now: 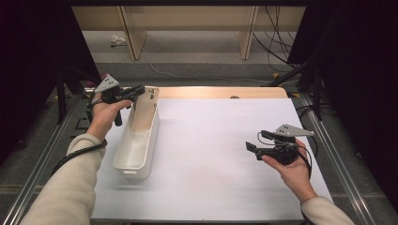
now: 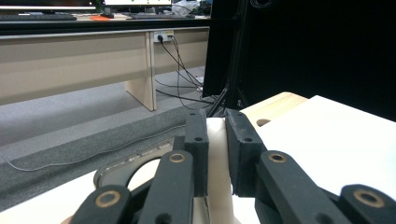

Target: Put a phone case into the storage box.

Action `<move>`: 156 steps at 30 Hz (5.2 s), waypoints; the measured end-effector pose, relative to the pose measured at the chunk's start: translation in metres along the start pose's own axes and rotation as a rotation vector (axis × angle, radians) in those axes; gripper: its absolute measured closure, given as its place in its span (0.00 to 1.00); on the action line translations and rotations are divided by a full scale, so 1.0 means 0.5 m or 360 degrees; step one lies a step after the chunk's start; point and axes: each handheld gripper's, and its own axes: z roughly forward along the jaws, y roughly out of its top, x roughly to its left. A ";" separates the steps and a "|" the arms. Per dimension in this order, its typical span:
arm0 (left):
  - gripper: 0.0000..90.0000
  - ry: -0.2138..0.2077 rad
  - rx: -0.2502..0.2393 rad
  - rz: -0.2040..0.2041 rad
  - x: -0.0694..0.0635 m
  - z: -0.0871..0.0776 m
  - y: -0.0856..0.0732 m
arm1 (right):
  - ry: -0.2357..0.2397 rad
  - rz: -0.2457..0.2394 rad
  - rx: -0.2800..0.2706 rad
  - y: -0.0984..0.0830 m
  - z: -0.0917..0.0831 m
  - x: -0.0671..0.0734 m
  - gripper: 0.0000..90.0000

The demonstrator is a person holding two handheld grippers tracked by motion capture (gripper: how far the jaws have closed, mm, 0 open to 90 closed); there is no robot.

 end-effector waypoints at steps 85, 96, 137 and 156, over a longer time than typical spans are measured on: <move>0.45 0.0266 0.0272 0.0026 0.002 -0.045 -0.019 | 0.0002 0.0000 0.0014 -0.001 0.004 0.001 0.21; 0.19 0.0271 0.0332 0.0068 -0.044 -0.063 0.000 | 0.0004 -0.0001 0.0017 -0.001 0.004 0.002 0.21; 0.00 0.0083 0.0345 0.0094 -0.206 -0.156 -0.048 | 0.0010 -0.0009 0.0029 -0.001 0.006 0.003 0.19; 0.00 -0.0030 0.0352 0.0150 -0.277 -0.182 -0.096 | 0.0015 -0.0016 0.0036 -0.002 0.005 0.004 0.19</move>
